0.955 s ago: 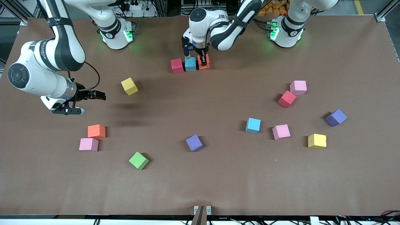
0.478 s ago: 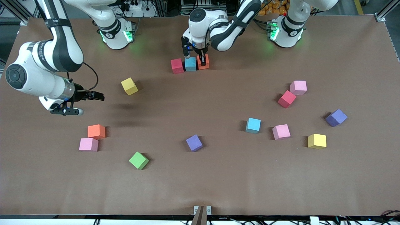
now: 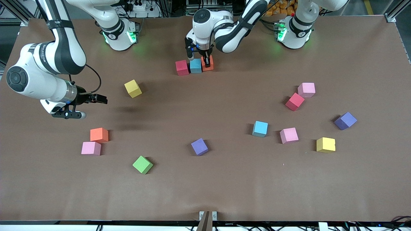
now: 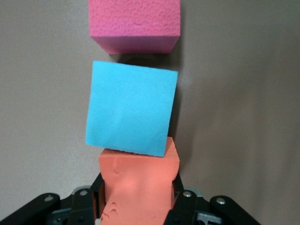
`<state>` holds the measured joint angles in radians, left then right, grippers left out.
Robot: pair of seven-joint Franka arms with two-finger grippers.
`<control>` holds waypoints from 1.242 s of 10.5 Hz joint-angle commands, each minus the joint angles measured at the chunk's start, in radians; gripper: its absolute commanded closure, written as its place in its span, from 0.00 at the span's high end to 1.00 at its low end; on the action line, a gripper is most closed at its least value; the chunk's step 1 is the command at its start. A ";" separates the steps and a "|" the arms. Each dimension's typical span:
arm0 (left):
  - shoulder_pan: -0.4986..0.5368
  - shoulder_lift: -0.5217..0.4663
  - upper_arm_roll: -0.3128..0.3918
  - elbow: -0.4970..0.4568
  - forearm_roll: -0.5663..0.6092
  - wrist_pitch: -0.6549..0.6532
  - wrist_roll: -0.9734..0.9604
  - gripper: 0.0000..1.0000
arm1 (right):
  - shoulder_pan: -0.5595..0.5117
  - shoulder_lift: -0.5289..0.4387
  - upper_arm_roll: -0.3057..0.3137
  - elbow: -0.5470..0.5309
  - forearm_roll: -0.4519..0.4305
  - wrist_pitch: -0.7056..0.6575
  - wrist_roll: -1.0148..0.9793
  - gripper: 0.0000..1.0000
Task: Form number 2 with 11 blocks
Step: 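Lower the orange cube beside cyan while the right gripper reaches the yellow cube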
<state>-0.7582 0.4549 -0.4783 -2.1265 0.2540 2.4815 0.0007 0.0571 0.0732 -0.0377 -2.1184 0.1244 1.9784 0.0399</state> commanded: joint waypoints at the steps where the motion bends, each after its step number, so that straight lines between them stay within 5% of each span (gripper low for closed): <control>1: -0.030 0.024 0.032 0.034 -0.028 0.000 0.062 0.00 | -0.016 0.011 0.009 0.017 0.011 0.000 0.009 1.00; 9: -0.038 0.041 0.043 0.059 -0.033 0.000 0.079 0.00 | -0.004 0.023 0.012 -0.003 0.011 0.046 -0.011 1.00; 13: -0.041 0.041 0.044 0.059 -0.033 0.000 0.078 0.00 | 0.078 0.022 0.009 -0.052 0.009 0.074 -0.211 1.00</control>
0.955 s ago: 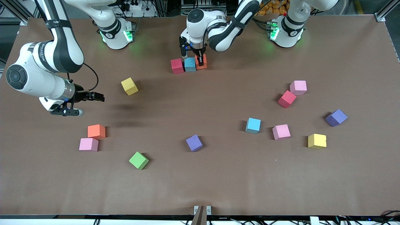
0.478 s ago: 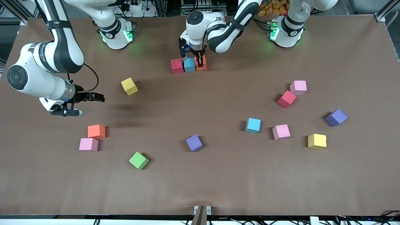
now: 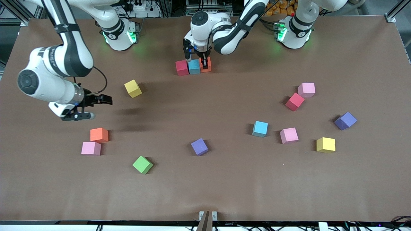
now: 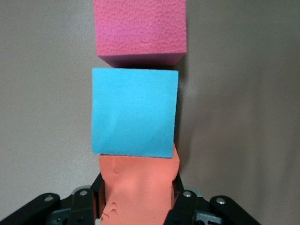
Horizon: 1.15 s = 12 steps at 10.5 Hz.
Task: Form number 2 with 11 blocks
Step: 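Grasp the yellow cube with the right gripper while the left gripper releases orange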
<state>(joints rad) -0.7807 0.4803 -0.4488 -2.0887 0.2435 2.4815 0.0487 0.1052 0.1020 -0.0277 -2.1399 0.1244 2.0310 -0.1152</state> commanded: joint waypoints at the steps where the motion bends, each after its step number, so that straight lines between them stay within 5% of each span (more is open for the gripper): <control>1: -0.019 0.015 0.015 0.021 -0.023 0.000 0.030 0.00 | 0.062 -0.007 -0.001 -0.041 0.009 0.025 -0.082 1.00; 3: -0.019 0.020 0.015 0.021 -0.020 0.000 0.031 0.00 | 0.137 -0.005 -0.018 -0.090 0.003 0.089 -0.151 1.00; 5: -0.019 0.026 0.015 0.033 -0.015 0.000 0.031 0.00 | 0.227 0.011 -0.102 -0.123 0.003 0.144 -0.283 1.00; 8: -0.026 0.029 0.016 0.035 -0.016 0.000 0.031 0.00 | 0.237 0.041 -0.130 -0.158 0.003 0.190 -0.368 1.00; 9: -0.026 0.029 0.016 0.035 -0.015 0.000 0.030 0.41 | 0.237 0.048 -0.132 -0.176 0.003 0.210 -0.371 1.00; 10: -0.026 0.029 0.016 0.035 -0.018 0.000 0.030 0.99 | 0.238 0.060 -0.130 -0.187 0.004 0.215 -0.373 1.00; 12: -0.026 0.026 0.016 0.035 -0.010 0.000 0.028 1.00 | 0.245 0.065 -0.129 -0.215 0.009 0.215 -0.382 1.00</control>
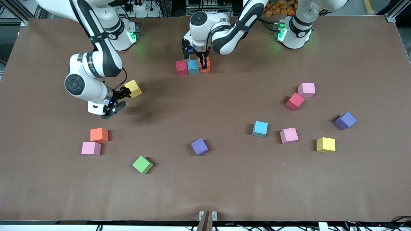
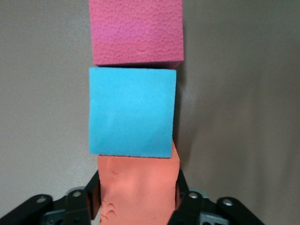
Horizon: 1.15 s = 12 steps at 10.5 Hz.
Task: Form number 2 with 11 blocks
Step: 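Grasp the yellow cube with the right gripper while the left gripper releases orange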
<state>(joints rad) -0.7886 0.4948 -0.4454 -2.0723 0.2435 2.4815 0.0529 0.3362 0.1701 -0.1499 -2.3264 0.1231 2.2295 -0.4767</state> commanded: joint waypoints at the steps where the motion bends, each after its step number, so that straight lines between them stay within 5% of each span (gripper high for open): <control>1: -0.012 -0.005 0.016 0.018 -0.009 -0.003 0.027 1.00 | 0.014 -0.001 -0.005 -0.043 0.016 0.016 -0.020 1.00; 8: 0.038 -0.223 0.030 0.035 -0.070 -0.301 0.024 1.00 | 0.069 -0.027 -0.007 -0.120 0.155 0.018 -0.059 1.00; 12: 0.239 -0.331 0.031 0.110 -0.105 -0.637 -0.013 1.00 | 0.083 -0.024 -0.007 -0.177 0.155 0.091 -0.053 1.00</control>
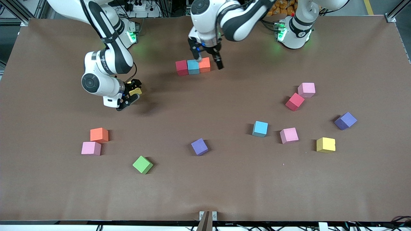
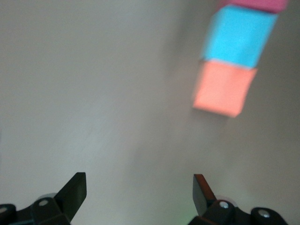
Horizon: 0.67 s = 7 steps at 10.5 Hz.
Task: Form number 2 with 11 blocks
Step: 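Grasp the yellow cube with the right gripper while the left gripper releases orange, then move the left gripper to the cyan cube beside the pink cube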
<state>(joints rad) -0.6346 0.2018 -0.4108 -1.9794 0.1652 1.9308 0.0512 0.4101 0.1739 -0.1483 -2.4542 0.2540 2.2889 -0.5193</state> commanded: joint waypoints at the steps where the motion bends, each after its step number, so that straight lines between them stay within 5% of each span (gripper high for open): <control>1: 0.146 -0.048 -0.002 0.034 -0.027 -0.142 -0.061 1.00 | 0.009 -0.030 -0.008 -0.057 0.024 0.032 -0.008 1.00; 5: 0.410 -0.071 0.027 0.077 -0.024 -0.156 -0.192 1.00 | 0.001 -0.027 -0.010 -0.081 0.024 0.041 -0.008 1.00; 7: 0.426 -0.056 0.134 0.091 -0.029 -0.148 -0.203 1.00 | -0.004 -0.017 -0.011 -0.084 0.025 0.063 -0.008 1.00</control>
<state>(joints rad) -0.2059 0.1463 -0.3350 -1.9024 0.1591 1.7979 -0.1202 0.4092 0.1709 -0.1558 -2.5121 0.2542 2.3266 -0.5188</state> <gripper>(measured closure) 0.000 0.000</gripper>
